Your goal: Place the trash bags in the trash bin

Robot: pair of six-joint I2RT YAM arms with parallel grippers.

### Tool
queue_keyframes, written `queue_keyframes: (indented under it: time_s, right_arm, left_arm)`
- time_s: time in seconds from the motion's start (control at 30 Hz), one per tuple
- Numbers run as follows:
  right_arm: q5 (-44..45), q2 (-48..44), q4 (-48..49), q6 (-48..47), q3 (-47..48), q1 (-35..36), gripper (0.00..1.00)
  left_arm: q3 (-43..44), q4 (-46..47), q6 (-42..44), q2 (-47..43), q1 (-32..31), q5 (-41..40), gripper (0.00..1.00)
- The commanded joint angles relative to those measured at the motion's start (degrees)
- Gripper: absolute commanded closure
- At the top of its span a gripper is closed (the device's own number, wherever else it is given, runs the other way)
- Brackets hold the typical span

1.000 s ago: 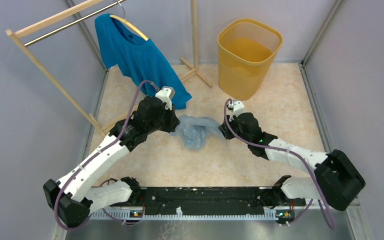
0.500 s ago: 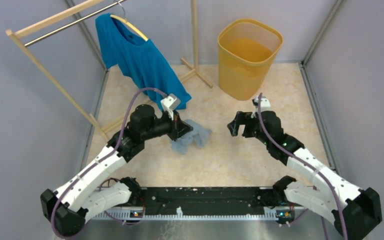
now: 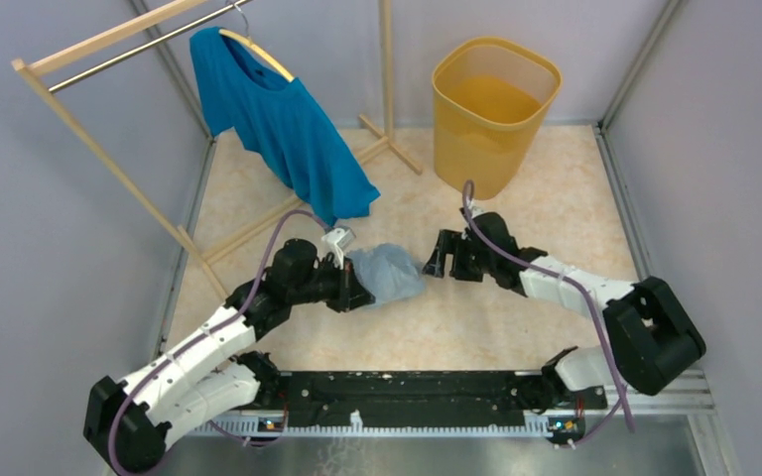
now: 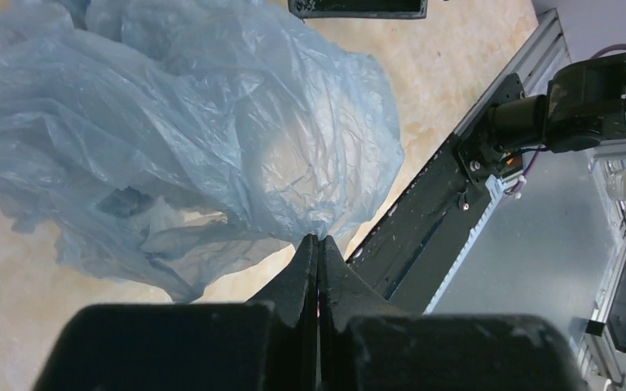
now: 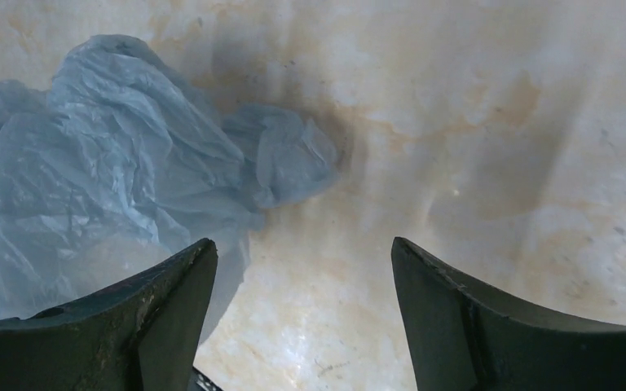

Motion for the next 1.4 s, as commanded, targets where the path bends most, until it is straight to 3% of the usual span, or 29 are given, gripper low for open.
queue_keyframes:
  time_s: [0.0, 0.23, 0.43, 0.6, 0.77, 1.0, 1.37]
  right_arm:
    - [-2.58, 4.88, 10.57, 0.83, 2.48, 1.52, 0.21]
    - [-1.54, 13.46, 17.97, -2.04, 4.28, 4.06, 0.2]
    - [3.41, 17.19, 22.27, -3.89, 5.55, 5.18, 0.27]
    - [4.88, 15.51, 26.76, -6.27, 4.86, 4.64, 0.19]
    - [-1.91, 11.89, 35.76, -2.43, -0.31, -0.34, 0.19]
    - [-4.64, 12.84, 35.5, -5.29, 1.04, -0.99, 0.16]
    - [-14.25, 32.5, 52.13, -0.26, 9.86, 2.5, 0.18]
  left_arm:
    - [-0.83, -2.41, -2.77, -2.85, 0.05, -2.58, 1.0]
    - [2.44, -7.99, -1.37, -1.05, 0.05, -6.73, 1.0]
    - [3.08, -8.91, -1.0, -0.03, 0.01, -7.09, 1.0]
    - [3.28, -9.85, -1.45, -1.83, 0.04, -7.68, 1.0]
    - [2.8, -9.89, -1.89, -3.5, -0.01, -8.59, 1.0]
    - [1.81, -8.85, -2.34, -2.84, 0.04, -7.64, 1.0]
    - [1.59, -8.56, -2.35, -2.83, -0.02, -7.1, 1.0]
